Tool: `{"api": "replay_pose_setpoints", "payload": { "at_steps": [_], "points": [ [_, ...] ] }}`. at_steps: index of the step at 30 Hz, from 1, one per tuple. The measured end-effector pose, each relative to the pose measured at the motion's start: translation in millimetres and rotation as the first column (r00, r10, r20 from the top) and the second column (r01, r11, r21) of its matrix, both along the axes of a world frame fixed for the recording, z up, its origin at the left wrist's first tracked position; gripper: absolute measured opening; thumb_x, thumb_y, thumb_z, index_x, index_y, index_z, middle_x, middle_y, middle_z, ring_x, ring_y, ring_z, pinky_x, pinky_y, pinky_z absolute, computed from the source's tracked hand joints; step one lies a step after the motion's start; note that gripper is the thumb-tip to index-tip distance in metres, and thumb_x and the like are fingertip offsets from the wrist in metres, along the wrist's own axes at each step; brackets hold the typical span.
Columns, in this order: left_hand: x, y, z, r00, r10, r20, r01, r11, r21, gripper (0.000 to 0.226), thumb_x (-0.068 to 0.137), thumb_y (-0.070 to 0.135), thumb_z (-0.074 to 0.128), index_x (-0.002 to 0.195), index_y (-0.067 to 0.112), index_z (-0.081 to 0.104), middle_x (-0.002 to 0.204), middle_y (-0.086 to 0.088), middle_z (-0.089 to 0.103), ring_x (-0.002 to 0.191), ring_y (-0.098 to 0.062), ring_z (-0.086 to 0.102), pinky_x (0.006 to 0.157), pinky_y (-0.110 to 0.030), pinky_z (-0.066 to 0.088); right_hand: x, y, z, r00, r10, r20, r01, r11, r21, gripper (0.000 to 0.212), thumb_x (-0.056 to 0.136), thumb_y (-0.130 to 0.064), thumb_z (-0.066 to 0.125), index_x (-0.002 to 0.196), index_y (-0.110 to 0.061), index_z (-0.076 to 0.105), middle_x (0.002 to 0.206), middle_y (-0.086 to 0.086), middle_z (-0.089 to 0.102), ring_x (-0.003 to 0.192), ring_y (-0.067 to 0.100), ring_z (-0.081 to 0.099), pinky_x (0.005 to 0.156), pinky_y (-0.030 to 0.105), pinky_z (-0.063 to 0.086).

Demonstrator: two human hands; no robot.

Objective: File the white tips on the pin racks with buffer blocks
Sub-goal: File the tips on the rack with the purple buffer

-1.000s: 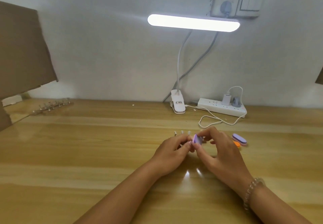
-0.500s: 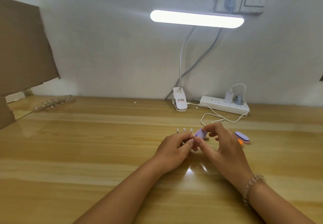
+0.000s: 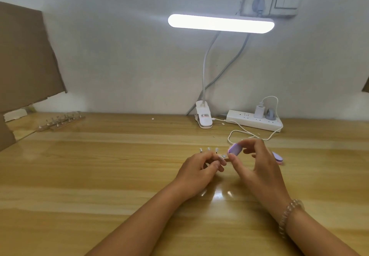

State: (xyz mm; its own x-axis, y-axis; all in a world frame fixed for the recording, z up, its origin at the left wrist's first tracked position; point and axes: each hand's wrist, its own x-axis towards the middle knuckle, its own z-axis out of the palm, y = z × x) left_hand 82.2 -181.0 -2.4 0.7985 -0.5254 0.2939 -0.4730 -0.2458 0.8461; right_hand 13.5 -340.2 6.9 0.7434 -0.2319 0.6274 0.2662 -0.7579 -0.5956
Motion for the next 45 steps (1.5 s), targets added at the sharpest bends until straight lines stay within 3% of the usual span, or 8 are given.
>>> {"api": "replay_pose_setpoints", "payload": {
  "at_steps": [4, 8, 13, 17, 22, 28, 41, 45],
  "points": [
    [1.0, 0.8, -0.5, 1.000, -0.009, 0.019, 0.009, 0.999, 0.041, 0.027, 0.098, 0.019, 0.056, 0.082, 0.039, 0.064, 0.073, 0.022, 0.063, 0.066, -0.005, 0.055, 0.075, -0.046, 0.051, -2.2, 6.6, -2.8, 1.000, 0.017, -0.024, -0.020, 0.992, -0.124, 0.038, 0.078, -0.033, 0.077, 0.109, -0.022, 0.057, 0.100, -0.014, 0.060, 0.098, 0.014, 0.056, 0.085, 0.033, 0.045],
    [-0.9, 1.1, -0.2, 1.000, -0.019, -0.010, 0.019, 1.000, -0.003, 0.024, 0.097, 0.017, 0.055, 0.090, 0.035, 0.070, 0.089, 0.009, 0.073, 0.086, -0.014, 0.067, 0.079, -0.049, 0.052, 0.3, 1.6, 0.7, 0.998, -0.052, -0.041, 0.052, 0.999, -0.010, 0.038, 0.080, -0.028, 0.077, 0.111, -0.018, 0.056, 0.101, -0.014, 0.060, 0.102, 0.019, 0.057, 0.090, 0.041, 0.046],
    [-0.2, 1.2, 0.2, 1.000, -0.004, -0.001, 0.004, 1.000, 0.012, 0.028, 0.096, 0.018, 0.056, 0.081, 0.039, 0.065, 0.076, 0.017, 0.065, 0.067, -0.010, 0.057, 0.076, -0.048, 0.052, -4.0, 9.7, -2.4, 0.999, -0.023, -0.044, 0.015, 0.986, -0.168, 0.041, 0.079, -0.033, 0.077, 0.113, -0.019, 0.059, 0.104, -0.012, 0.061, 0.100, 0.016, 0.057, 0.088, 0.041, 0.046],
    [-1.5, 1.0, -0.6, 1.000, -0.009, -0.006, 0.009, 1.000, -0.023, 0.025, 0.098, 0.013, 0.056, 0.089, 0.032, 0.070, 0.089, 0.007, 0.073, 0.084, -0.013, 0.067, 0.076, -0.048, 0.054, 1.2, 1.9, 0.6, 0.994, -0.099, -0.055, 0.098, 0.995, -0.024, 0.041, 0.080, -0.028, 0.078, 0.114, -0.017, 0.056, 0.106, -0.008, 0.063, 0.104, 0.022, 0.057, 0.093, 0.048, 0.045],
    [0.7, -0.3, -1.4, 1.000, 0.007, 0.007, -0.007, 1.000, -0.018, 0.025, 0.097, 0.015, 0.056, 0.088, 0.036, 0.066, 0.073, 0.017, 0.063, 0.058, -0.008, 0.056, 0.068, -0.033, 0.049, -7.5, 14.9, 0.1, 1.000, -0.003, -0.005, 0.002, 0.991, -0.137, 0.047, 0.076, -0.041, 0.074, 0.115, -0.023, 0.055, 0.101, -0.022, 0.058, 0.101, 0.014, 0.059, 0.089, 0.044, 0.047],
    [-0.2, 0.3, 0.1, 1.000, -0.003, 0.000, 0.003, 0.999, -0.034, 0.027, 0.098, 0.015, 0.057, 0.088, 0.038, 0.068, 0.081, 0.016, 0.069, 0.063, -0.009, 0.059, 0.068, -0.034, 0.052, -2.0, 4.1, 0.2, 0.997, -0.063, -0.033, 0.061, 0.997, -0.041, 0.045, 0.080, -0.039, 0.075, 0.116, -0.023, 0.051, 0.103, -0.017, 0.062, 0.105, 0.017, 0.059, 0.092, 0.045, 0.046],
    [1.8, 1.0, -0.3, 0.999, 0.003, -0.037, -0.006, 0.998, -0.070, 0.015, 0.097, 0.014, 0.060, 0.096, 0.022, 0.072, 0.079, 0.010, 0.066, 0.059, -0.009, 0.057, 0.067, -0.030, 0.049, -3.4, 9.4, 0.1, 0.999, 0.024, -0.028, -0.029, 0.985, -0.168, 0.031, 0.079, -0.033, 0.077, 0.104, -0.023, 0.061, 0.096, -0.021, 0.061, 0.097, 0.013, 0.058, 0.087, 0.040, 0.047],
    [1.5, 0.7, 0.1, 0.998, -0.008, -0.061, 0.001, 0.992, -0.125, 0.017, 0.096, 0.009, 0.060, 0.098, 0.019, 0.074, 0.089, 0.007, 0.072, 0.068, -0.007, 0.061, 0.066, -0.026, 0.051, 0.9, -0.7, 2.3, 0.995, -0.055, -0.078, 0.052, 0.998, -0.043, 0.029, 0.082, -0.032, 0.075, 0.105, -0.019, 0.062, 0.097, -0.012, 0.067, 0.103, 0.019, 0.059, 0.092, 0.043, 0.045]
  ]
}}
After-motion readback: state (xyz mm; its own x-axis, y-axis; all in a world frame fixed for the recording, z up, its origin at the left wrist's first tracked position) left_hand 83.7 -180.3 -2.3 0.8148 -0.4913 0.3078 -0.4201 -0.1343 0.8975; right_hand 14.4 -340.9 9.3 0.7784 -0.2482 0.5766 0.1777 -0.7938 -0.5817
